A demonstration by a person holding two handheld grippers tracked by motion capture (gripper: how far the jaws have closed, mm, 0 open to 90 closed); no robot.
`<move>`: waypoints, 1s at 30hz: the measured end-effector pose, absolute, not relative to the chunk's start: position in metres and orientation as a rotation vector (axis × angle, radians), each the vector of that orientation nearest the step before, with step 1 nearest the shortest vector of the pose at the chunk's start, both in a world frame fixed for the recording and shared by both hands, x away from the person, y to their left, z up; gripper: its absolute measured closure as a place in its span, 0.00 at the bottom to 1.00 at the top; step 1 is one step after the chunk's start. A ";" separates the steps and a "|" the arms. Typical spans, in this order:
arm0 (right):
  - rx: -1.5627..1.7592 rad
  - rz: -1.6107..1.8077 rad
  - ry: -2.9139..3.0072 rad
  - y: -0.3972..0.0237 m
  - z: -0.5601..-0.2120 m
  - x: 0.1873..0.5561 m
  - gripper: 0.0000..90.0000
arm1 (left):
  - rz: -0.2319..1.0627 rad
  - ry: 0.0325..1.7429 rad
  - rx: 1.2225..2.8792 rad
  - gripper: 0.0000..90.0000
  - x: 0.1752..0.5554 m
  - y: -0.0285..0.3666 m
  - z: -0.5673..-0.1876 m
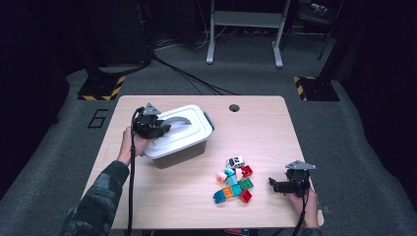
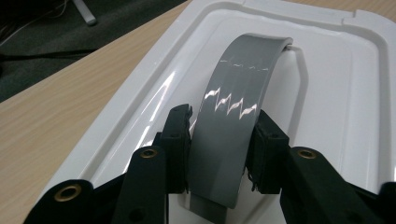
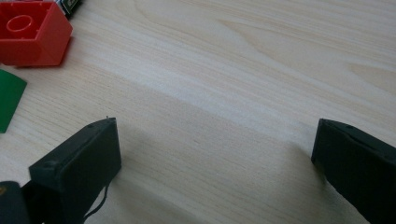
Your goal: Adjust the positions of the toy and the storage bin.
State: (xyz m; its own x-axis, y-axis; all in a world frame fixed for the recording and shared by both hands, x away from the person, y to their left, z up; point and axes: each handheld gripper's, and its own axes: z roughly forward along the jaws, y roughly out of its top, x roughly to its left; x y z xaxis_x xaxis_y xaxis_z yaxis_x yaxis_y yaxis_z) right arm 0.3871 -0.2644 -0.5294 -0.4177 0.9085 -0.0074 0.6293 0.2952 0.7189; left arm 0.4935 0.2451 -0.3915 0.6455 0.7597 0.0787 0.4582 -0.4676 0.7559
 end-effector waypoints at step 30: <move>1.388 0.916 2.154 -0.263 -0.529 0.388 0.01 | 0.542 0.829 2.220 0.74 0.491 0.225 -0.373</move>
State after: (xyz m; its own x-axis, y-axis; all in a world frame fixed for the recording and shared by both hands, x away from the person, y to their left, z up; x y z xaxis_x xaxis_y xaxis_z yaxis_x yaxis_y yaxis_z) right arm 0.3877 -0.2633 -0.5289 -0.4154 0.9096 0.0052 0.6346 0.2857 0.7181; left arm 0.4914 0.2246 -0.3727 0.7081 0.6930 0.1355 0.4021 -0.5535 0.7293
